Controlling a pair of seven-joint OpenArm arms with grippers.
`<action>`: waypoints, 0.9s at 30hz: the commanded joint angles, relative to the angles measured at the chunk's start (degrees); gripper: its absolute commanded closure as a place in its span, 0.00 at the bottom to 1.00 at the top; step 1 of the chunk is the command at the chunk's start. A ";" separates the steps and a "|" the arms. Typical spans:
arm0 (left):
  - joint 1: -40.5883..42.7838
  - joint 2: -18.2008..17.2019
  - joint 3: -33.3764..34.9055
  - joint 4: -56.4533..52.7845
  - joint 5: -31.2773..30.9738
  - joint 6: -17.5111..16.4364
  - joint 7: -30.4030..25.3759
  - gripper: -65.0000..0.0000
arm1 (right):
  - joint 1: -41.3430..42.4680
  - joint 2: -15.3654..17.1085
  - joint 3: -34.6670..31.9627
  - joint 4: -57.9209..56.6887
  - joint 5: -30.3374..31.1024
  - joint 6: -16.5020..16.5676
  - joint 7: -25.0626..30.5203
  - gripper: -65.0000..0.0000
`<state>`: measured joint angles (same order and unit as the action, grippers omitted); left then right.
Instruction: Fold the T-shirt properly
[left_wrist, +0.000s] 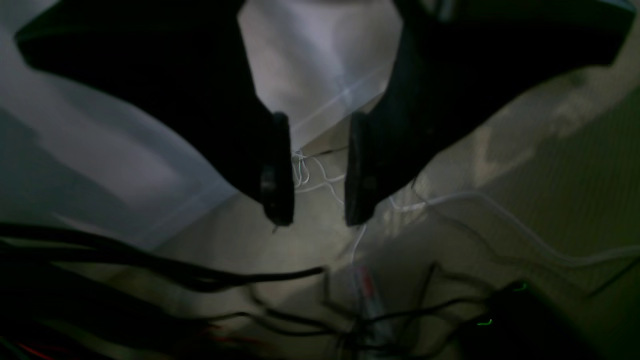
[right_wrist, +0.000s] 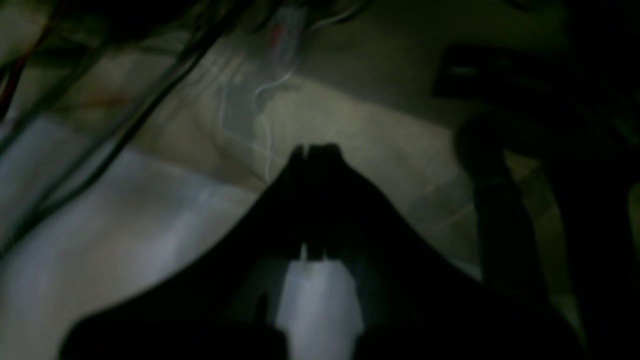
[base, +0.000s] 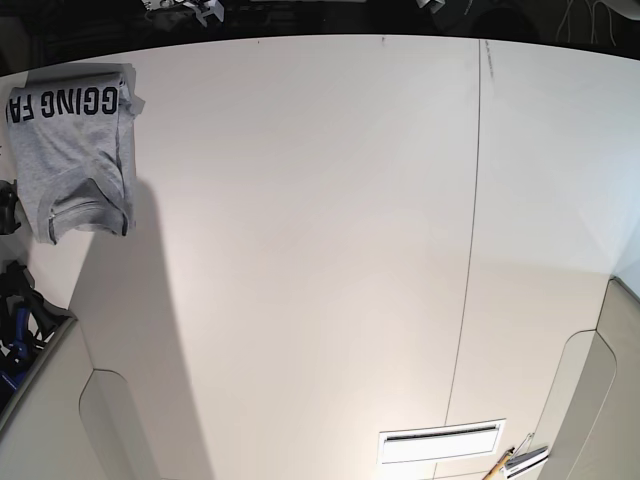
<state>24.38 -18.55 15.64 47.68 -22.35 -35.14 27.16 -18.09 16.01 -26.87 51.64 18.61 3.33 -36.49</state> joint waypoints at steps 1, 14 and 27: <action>0.00 -0.33 -0.11 -0.07 0.09 0.83 0.00 0.68 | -0.33 -0.24 0.02 0.26 0.44 -0.02 0.96 1.00; -1.73 0.63 -0.11 -0.13 0.98 22.80 -2.40 0.68 | 3.08 -6.91 1.66 0.26 3.48 -0.22 6.91 1.00; -5.20 1.90 -0.13 -0.13 0.98 24.50 -4.24 0.93 | 5.97 -9.07 3.56 0.26 2.16 -1.60 6.67 1.00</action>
<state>18.94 -16.16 15.64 47.24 -21.47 -10.81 23.07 -13.47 7.75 -23.83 50.98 18.17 2.35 -33.04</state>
